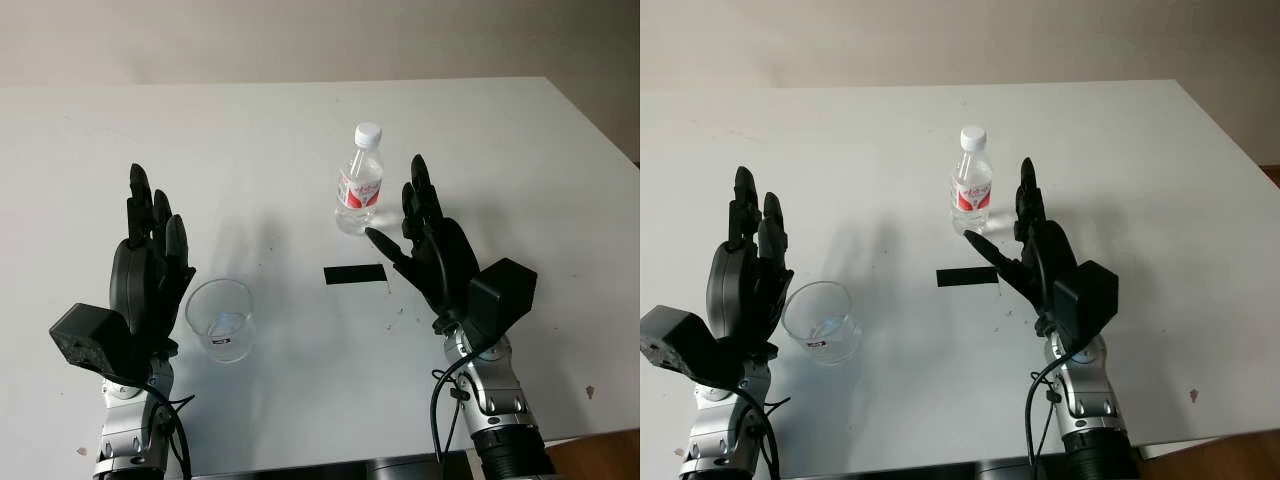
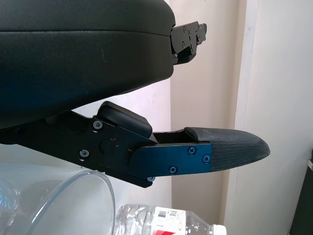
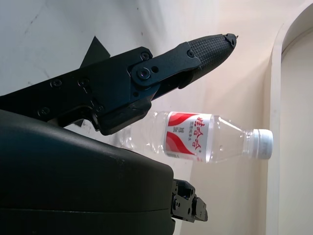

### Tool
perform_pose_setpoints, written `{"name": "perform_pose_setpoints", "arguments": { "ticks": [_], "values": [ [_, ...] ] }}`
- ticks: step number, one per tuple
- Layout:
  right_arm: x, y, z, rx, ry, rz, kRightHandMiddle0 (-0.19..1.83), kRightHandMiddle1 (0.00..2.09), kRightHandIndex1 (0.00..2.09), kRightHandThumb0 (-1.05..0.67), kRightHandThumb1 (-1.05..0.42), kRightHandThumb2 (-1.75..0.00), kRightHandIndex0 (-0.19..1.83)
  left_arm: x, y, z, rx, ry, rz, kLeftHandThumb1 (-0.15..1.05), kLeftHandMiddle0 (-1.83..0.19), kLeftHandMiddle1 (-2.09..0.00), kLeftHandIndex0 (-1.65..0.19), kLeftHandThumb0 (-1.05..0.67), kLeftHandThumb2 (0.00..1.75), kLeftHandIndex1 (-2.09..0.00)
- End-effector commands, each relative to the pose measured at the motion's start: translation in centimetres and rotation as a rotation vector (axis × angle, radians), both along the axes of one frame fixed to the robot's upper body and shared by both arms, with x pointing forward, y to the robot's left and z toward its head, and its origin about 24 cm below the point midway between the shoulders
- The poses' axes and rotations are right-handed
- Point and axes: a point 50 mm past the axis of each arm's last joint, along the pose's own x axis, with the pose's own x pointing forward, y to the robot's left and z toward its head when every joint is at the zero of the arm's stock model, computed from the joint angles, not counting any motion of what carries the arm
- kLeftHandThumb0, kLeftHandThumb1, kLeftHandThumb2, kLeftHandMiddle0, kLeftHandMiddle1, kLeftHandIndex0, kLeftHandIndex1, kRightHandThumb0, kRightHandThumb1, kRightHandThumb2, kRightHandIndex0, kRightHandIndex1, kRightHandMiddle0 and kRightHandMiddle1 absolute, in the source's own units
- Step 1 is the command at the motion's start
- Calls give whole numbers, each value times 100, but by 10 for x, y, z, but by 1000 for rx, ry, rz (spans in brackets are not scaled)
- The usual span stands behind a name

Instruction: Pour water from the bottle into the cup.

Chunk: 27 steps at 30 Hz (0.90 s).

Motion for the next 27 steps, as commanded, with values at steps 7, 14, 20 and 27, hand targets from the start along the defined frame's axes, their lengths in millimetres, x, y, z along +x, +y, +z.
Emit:
{"name": "perform_pose_setpoints", "arguments": {
  "ticks": [7,14,20,27],
  "values": [
    [4,1,2,-5,-12,10,-19,0,0,-88,-95,-5,-19,3,-1,5,3,-23,-5,105,14,0,19,-94,53,0],
    [9,2,2,-41,-19,20,-19,0,0,-89,-95,-5,-19,3,-1,5,1,-20,0,105,15,0,19,-95,52,0],
    [32,5,16,-73,-36,8,-19,0,0,-91,-96,-6,-19,3,-1,5,6,-22,-2,105,15,0,19,-95,52,0],
    [60,5,29,-115,-32,-4,-19,0,0,-90,-96,-6,-19,3,0,5,2,-22,-6,105,15,0,19,-95,52,0]
  ]
}}
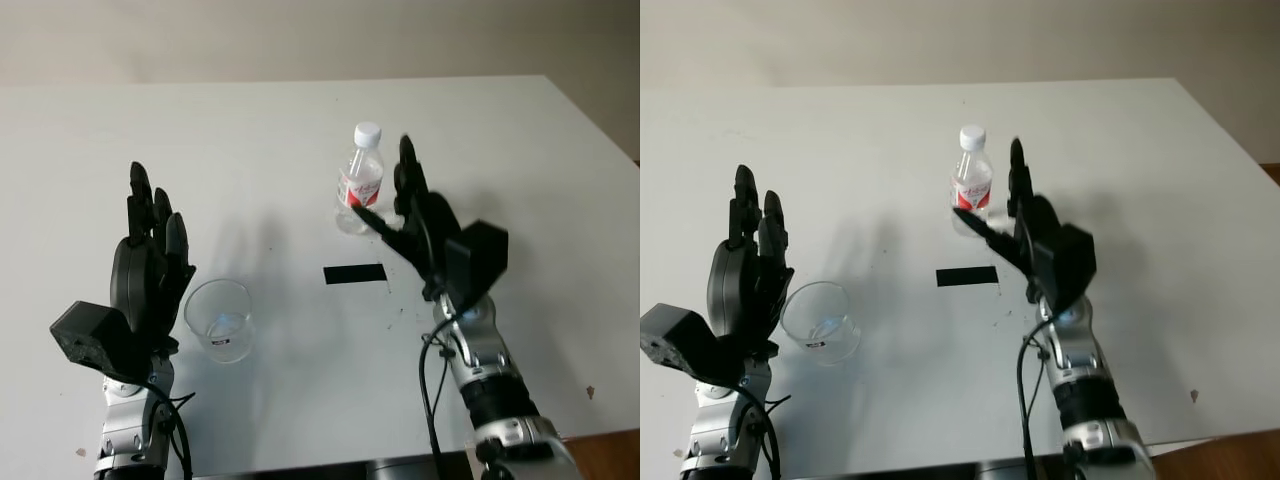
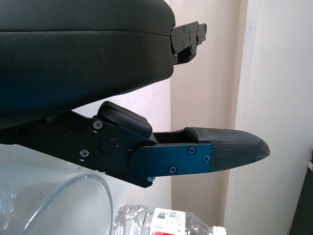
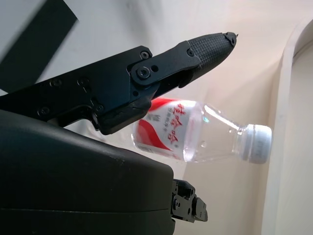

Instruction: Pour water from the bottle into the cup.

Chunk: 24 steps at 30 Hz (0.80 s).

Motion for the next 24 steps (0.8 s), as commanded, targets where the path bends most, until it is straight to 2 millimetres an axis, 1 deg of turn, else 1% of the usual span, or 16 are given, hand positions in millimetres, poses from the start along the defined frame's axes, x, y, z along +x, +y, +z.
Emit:
{"name": "perform_pose_setpoints", "arguments": {
  "ticks": [1,6,11,19,24],
  "values": [
    [10,-3,9,-29,-15,-13,-19,0,0,-90,-96,-6,-19,1,0,4,12,-15,-3,105,15,0,19,-95,52,0],
    [27,1,23,-110,-24,-26,-19,0,0,-91,-96,-5,-19,1,1,4,10,-21,-7,105,16,0,19,-95,52,0],
    [33,5,29,-158,-26,-23,-19,0,0,-93,-96,-5,-19,2,0,4,9,-23,-4,105,16,0,19,-94,52,0],
    [39,15,30,-187,-4,17,-19,0,0,-94,-95,-5,-19,2,0,5,8,-23,0,105,14,0,19,-95,50,0],
    [40,22,28,-171,30,56,-19,0,0,-93,-95,-5,-19,2,-1,5,12,-25,1,105,15,0,19,-96,51,0]
  ]
}}
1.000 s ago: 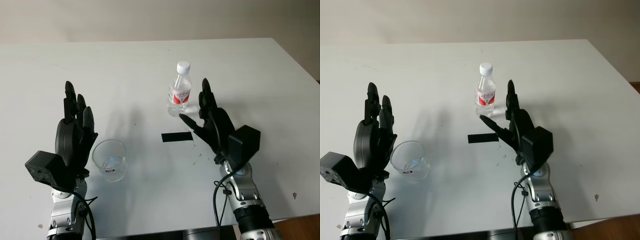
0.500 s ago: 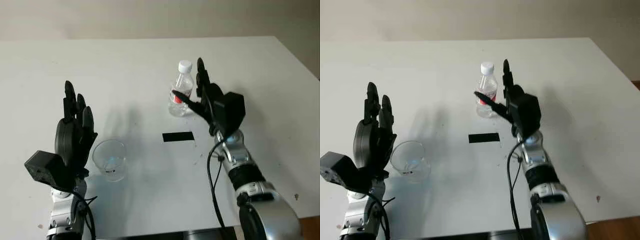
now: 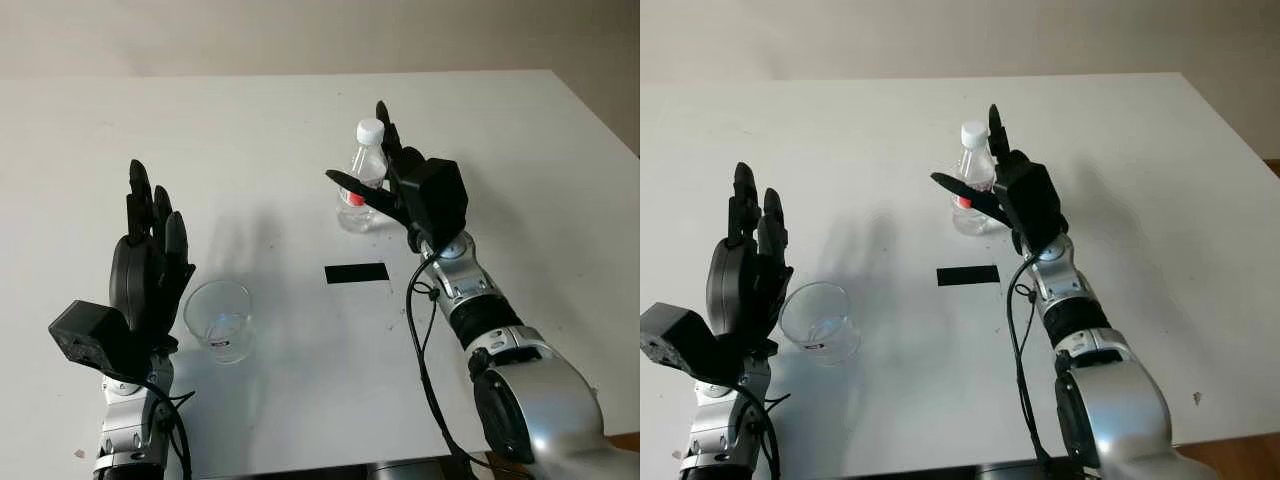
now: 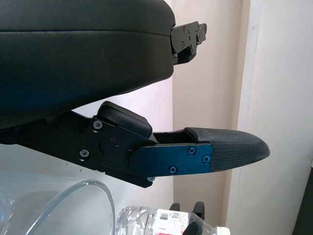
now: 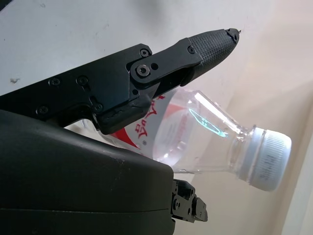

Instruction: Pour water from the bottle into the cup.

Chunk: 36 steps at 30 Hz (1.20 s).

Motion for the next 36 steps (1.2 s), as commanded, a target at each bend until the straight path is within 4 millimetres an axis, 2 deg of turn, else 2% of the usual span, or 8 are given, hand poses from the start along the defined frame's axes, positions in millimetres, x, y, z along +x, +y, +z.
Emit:
{"name": "perform_pose_setpoints", "arguments": {
  "ticks": [1,7,11,13,16,18,28,36],
  "values": [
    [2,7,6,18,1,28,-19,0,0,-92,-95,-5,-19,1,-1,4,6,-20,-2,105,14,0,19,-96,51,0],
    [1,14,3,217,55,95,-19,0,0,-72,-91,-5,-19,1,-2,4,-1,-13,2,105,13,0,19,-95,51,0],
    [3,16,1,281,99,65,13,18,15,-55,-91,-5,9,1,-2,3,5,-16,4,105,15,0,19,-95,51,0],
    [5,18,-1,324,124,39,-1,76,55,-48,-90,-5,5,1,-2,3,6,-19,1,105,15,0,19,-95,53,0],
    [6,19,-2,351,146,6,-17,177,161,-38,-94,-6,-6,0,-3,3,5,-20,1,105,16,0,19,-94,52,0],
    [7,20,-3,347,155,-10,-10,201,189,-36,-96,-6,6,0,-3,3,6,-17,2,105,16,0,19,-94,53,0],
    [6,20,-6,196,144,56,99,209,209,-37,-105,-24,139,-1,-4,1,2,-7,12,105,15,0,19,-95,52,0],
    [2,21,-7,83,74,86,113,209,209,-33,-105,-27,130,-1,-3,1,1,-6,11,105,16,0,19,-95,52,0]
  ]
}}
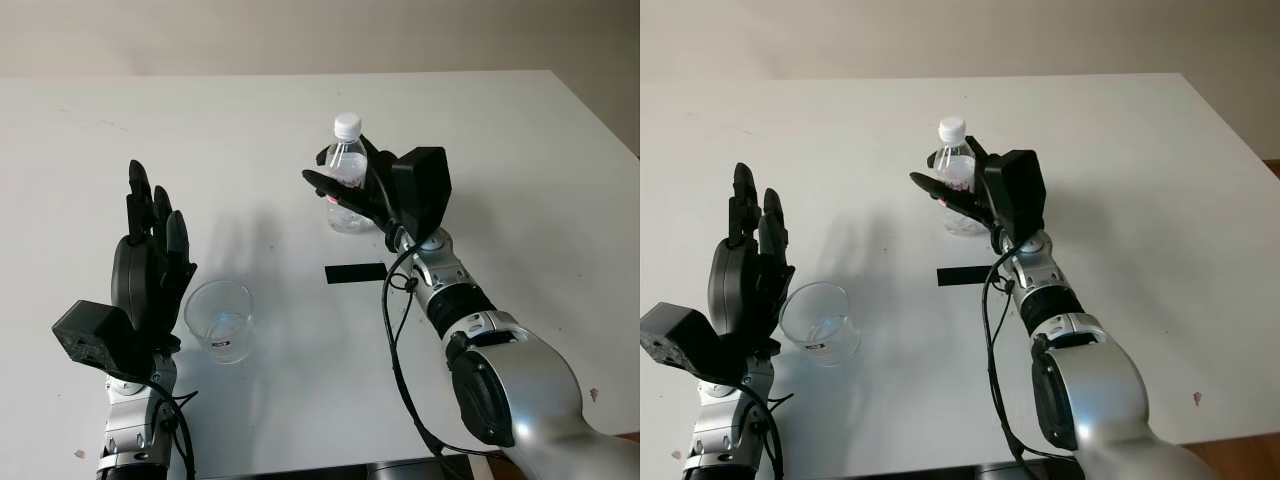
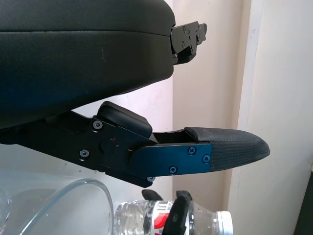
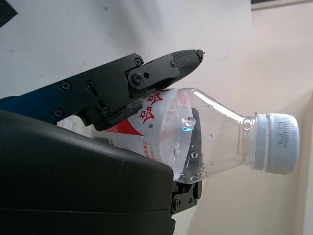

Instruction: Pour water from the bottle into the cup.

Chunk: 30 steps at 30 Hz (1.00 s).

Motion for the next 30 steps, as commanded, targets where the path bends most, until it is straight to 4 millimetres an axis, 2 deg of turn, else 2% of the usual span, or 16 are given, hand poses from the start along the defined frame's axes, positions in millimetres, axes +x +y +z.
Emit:
{"name": "perform_pose_setpoints", "arguments": {
  "ticks": [1,9,18,25,30],
  "values": [
    [-2,-4,-4,-26,-9,-7,113,209,209,-33,-105,-27,128,-1,0,1,8,-5,-2,105,16,0,19,-95,52,0],
    [-4,-1,11,-71,-160,-12,112,209,209,-32,-105,-26,122,0,0,2,5,-8,0,105,14,0,19,-95,51,0],
    [-29,9,30,-194,-492,121,101,209,209,-26,-105,-21,109,2,-2,3,12,-9,-10,105,15,0,19,-95,53,0],
    [-51,19,40,-399,-714,210,89,209,209,-27,-105,-18,109,4,1,5,3,-22,-2,105,15,0,19,-94,52,0],
    [-58,25,42,-527,-831,248,86,209,209,-29,-104,-12,111,5,7,5,6,-27,12,105,16,0,19,-94,54,0]
  ]
}}
